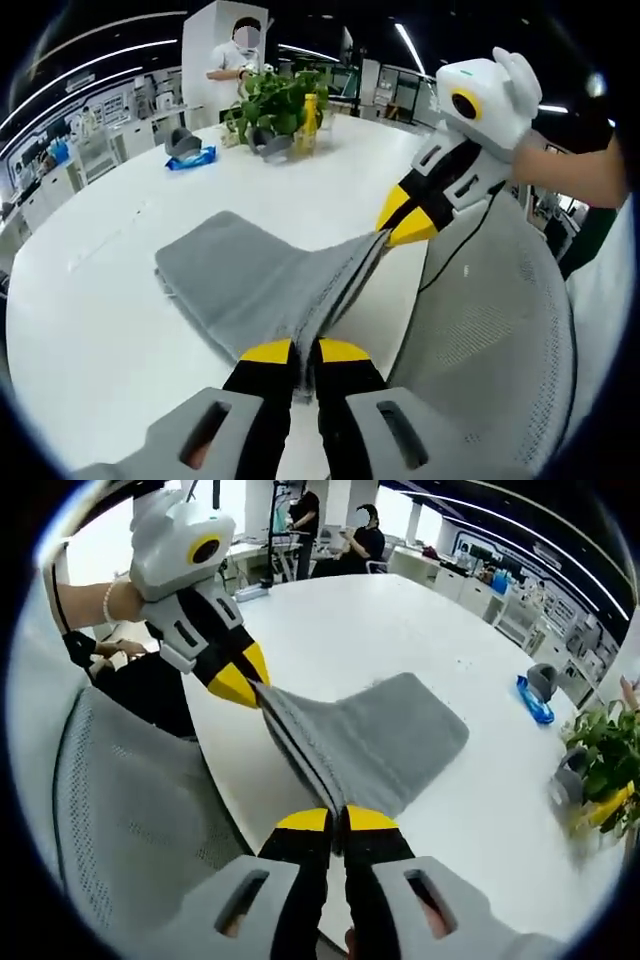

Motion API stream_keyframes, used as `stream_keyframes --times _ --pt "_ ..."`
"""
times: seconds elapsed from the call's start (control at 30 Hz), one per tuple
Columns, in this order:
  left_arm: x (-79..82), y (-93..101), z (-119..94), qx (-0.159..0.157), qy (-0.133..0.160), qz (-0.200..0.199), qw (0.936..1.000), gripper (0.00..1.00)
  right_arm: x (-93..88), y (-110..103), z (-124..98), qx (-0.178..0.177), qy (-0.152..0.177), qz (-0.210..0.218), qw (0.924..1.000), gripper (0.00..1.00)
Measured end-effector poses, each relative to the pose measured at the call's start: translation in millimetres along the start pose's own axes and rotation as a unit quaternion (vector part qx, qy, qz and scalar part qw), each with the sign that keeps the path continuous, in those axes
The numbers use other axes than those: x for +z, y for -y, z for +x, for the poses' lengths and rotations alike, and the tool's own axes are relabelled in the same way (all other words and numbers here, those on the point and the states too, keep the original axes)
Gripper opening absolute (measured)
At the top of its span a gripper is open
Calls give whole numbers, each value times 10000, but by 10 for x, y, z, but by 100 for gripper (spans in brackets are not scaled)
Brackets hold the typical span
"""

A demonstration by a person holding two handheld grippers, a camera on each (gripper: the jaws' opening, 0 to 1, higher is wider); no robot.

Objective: Fold the towel on the table until its edges align and the towel forms a compact rectangular stack.

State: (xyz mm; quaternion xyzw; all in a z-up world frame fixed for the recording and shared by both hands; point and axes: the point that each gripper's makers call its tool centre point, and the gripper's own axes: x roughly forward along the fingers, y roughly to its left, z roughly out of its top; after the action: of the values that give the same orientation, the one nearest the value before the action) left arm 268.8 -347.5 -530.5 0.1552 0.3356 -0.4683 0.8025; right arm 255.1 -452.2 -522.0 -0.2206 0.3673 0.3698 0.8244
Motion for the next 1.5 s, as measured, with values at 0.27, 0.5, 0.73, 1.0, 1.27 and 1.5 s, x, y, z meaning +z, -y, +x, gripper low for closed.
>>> stream_keyframes --times 0.27,0.5,0.73,1.0,1.27,1.5 --pt "194 24 -176 57 174 197 9996 8 126 19 -144 -74 106 -66 9999 2" --pt "304 6 -265 73 236 268 9993 8 223 37 -251 -93 160 -117 9998 2" --pt "443 -43 -335 127 373 273 9988 8 348 118 -337 -158 234 -201 9994 2" --pt "591 -109 -363 163 444 366 9982 8 450 254 -354 -218 238 -269 9991 2" --pt "740 -238 -338 242 539 329 9977 8 599 472 -331 -298 264 -379 9985 2" --pt "825 -426 -238 361 498 391 9973 8 696 702 -169 -370 233 -449 9980 2"
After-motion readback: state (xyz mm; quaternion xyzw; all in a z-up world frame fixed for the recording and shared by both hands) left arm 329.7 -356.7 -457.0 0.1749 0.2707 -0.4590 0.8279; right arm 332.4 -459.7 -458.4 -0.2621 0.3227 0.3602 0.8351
